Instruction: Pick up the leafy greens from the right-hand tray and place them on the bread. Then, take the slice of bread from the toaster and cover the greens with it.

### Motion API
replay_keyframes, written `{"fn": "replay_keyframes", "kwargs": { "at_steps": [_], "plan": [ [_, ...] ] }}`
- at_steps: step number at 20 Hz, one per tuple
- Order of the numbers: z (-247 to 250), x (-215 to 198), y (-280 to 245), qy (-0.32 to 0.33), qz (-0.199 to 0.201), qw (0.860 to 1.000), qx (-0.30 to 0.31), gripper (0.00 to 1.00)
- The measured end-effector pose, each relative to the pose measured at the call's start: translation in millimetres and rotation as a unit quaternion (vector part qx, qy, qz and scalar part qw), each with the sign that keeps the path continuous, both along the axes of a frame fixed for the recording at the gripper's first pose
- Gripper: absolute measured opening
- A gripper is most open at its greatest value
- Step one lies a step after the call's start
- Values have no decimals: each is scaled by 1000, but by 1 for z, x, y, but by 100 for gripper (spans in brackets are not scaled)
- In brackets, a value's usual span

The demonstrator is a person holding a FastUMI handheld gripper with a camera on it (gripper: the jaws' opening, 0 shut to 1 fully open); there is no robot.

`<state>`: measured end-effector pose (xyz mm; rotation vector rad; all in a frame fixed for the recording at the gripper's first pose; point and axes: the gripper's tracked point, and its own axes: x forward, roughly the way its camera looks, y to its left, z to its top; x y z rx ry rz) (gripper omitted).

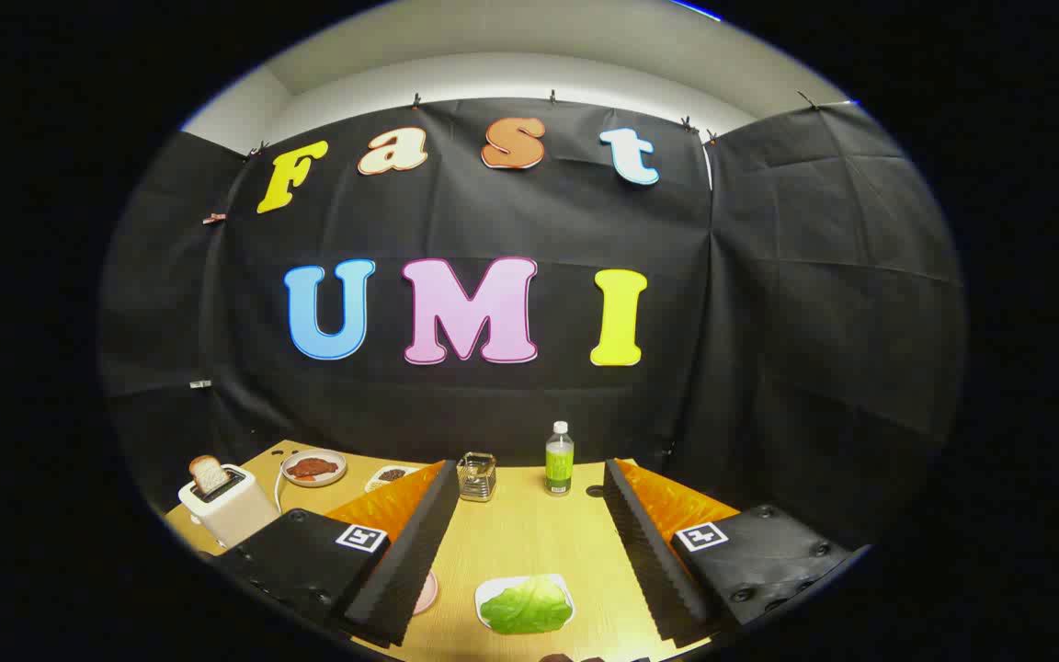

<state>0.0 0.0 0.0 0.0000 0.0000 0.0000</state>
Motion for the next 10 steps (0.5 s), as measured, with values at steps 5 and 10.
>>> {"fn": "replay_keyframes", "kwargs": {
  "at_steps": [5, 10],
  "plan": [
    [-15, 14, -2, 18, 42, 999, 6, 98],
    [-26, 12, -10, 32, 21, 999, 16, 97]
  ]
}}
